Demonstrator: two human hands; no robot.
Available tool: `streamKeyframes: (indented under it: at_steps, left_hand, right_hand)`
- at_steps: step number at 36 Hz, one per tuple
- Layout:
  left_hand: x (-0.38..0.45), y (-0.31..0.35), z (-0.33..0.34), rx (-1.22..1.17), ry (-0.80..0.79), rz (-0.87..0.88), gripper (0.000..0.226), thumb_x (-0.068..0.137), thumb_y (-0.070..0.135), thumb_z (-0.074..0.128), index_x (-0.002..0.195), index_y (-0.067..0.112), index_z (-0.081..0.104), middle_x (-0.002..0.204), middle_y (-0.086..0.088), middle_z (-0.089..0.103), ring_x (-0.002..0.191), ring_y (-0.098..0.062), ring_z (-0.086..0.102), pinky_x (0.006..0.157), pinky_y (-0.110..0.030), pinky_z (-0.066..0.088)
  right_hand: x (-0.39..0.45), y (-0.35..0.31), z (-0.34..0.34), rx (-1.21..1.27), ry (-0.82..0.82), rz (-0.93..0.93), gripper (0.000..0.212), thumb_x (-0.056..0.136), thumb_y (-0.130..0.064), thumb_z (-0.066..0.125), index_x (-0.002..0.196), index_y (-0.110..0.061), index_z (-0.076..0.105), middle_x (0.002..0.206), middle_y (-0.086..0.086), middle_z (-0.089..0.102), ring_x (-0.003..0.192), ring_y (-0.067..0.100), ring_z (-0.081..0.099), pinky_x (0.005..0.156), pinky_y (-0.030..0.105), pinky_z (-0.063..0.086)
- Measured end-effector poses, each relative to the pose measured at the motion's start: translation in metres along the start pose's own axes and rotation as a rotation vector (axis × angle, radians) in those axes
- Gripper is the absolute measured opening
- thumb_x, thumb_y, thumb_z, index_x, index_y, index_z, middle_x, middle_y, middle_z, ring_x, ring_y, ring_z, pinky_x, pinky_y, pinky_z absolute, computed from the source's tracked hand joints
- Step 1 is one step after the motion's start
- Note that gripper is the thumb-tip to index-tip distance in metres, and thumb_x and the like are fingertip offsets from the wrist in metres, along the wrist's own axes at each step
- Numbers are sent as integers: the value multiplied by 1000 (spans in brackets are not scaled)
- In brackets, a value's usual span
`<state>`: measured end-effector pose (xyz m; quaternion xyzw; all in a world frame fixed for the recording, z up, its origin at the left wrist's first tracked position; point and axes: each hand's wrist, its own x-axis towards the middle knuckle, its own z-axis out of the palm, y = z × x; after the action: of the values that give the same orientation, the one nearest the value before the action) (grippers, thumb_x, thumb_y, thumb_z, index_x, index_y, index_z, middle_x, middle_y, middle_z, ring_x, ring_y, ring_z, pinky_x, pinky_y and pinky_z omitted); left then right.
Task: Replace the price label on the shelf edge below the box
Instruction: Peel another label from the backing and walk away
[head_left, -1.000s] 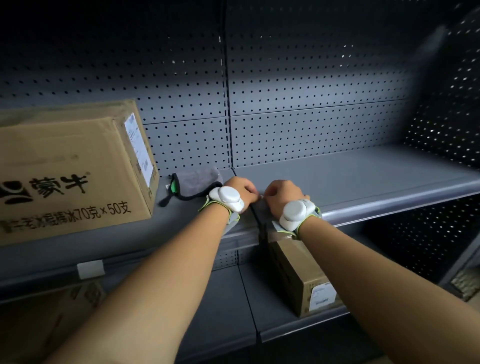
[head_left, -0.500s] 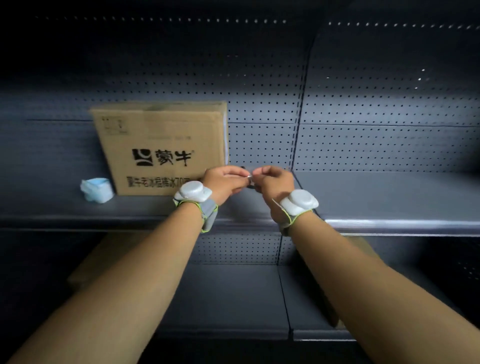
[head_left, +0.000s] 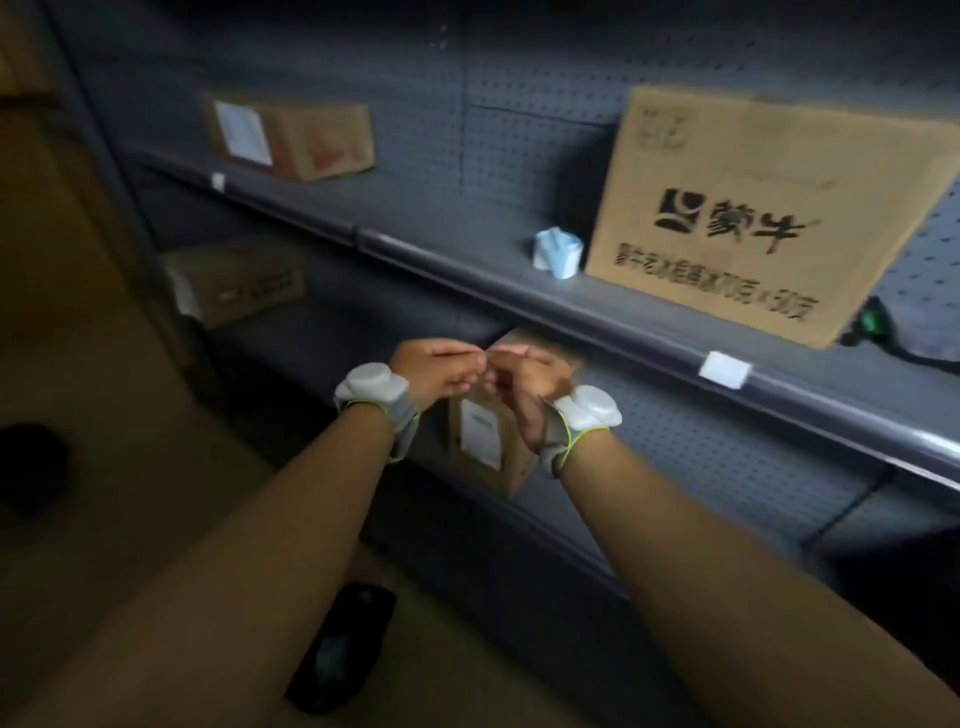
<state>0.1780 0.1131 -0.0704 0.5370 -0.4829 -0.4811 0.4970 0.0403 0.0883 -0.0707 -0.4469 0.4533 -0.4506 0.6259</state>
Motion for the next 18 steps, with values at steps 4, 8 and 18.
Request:
streamKeyframes:
  at_steps: [4,8,18]
  left_hand:
    - [-10,-69,-74,14,130,-178,10,80,16,75,70,20,76,71,-2,73,63,-11,67,60,-21,55]
    - [-15,-144,-125,40,196,-360,17,80,24,76,63,20,74,63,1,72,57,-8,66,50,-16,50]
    - [-26,-286,-198,145,129,-591,17,91,22,64,104,14,72,106,-5,67,91,-13,60,76,-16,49]
  right_hand:
    - [26,85,63,99,-61,224,21,92,3,52,75,-8,61,59,3,69,53,12,67,53,22,56]
    - [50,168,102,47,-157,468,21,97,-6,49,78,-10,57,64,3,70,56,10,67,54,18,57]
    - [83,346,145,30,-184,704,14,93,0,50,87,-12,55,90,6,58,76,14,62,51,18,54]
